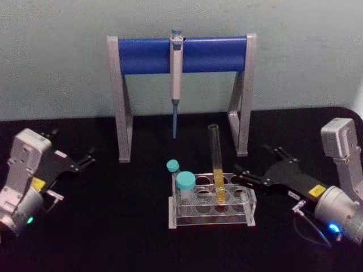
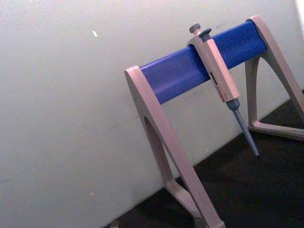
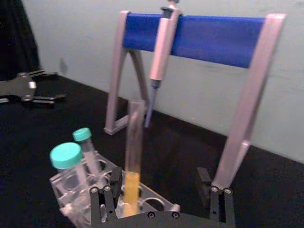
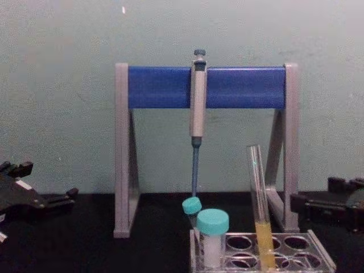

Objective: Pick up the test tube from the test tube rack, shake it, then place it back into the test tube rack.

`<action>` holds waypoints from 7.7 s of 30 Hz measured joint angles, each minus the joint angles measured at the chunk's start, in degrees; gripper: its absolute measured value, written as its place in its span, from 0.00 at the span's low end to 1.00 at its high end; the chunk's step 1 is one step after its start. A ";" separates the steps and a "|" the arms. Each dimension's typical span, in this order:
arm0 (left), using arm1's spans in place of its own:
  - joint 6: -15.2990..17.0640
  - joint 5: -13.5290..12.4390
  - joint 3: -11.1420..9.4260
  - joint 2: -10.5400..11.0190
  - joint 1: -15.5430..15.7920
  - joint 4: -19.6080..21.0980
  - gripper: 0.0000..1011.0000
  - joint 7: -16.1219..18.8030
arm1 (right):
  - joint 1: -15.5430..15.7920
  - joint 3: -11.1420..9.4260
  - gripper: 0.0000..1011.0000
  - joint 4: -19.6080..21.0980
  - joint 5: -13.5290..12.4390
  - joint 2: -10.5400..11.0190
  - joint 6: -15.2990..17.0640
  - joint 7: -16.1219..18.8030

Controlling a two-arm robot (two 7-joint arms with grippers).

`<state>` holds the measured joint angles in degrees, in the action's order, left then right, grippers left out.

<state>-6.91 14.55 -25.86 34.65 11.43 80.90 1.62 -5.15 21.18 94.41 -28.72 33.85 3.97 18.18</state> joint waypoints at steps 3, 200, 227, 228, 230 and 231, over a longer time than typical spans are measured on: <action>0.00 0.00 0.00 0.00 0.01 0.00 1.00 0.00 | -0.83 0.33 0.99 -0.27 -0.43 -0.35 1.24 1.95; 0.00 0.00 0.00 0.00 0.00 0.00 1.00 0.00 | -17.83 3.59 0.23 -9.71 0.28 -8.53 -1.77 9.53; 0.00 0.00 0.00 0.00 0.00 0.00 1.00 0.00 | -11.77 -1.23 0.23 -4.09 1.06 -6.17 0.50 4.97; 0.00 0.00 0.00 0.00 0.01 0.00 1.00 0.00 | -10.70 -1.65 0.23 -2.97 1.05 -5.63 0.99 4.65; 0.00 0.00 0.00 0.00 0.01 0.00 1.00 0.00 | -9.56 -2.05 0.23 -1.63 1.00 -5.11 1.43 4.40; 0.00 0.00 0.00 0.00 0.01 0.00 1.00 0.00 | -8.56 -2.37 0.23 -0.49 0.84 -4.70 1.82 4.28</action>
<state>-6.91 14.55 -25.86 34.65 11.43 80.90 1.62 -13.70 18.81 93.92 -27.88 29.16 5.79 22.47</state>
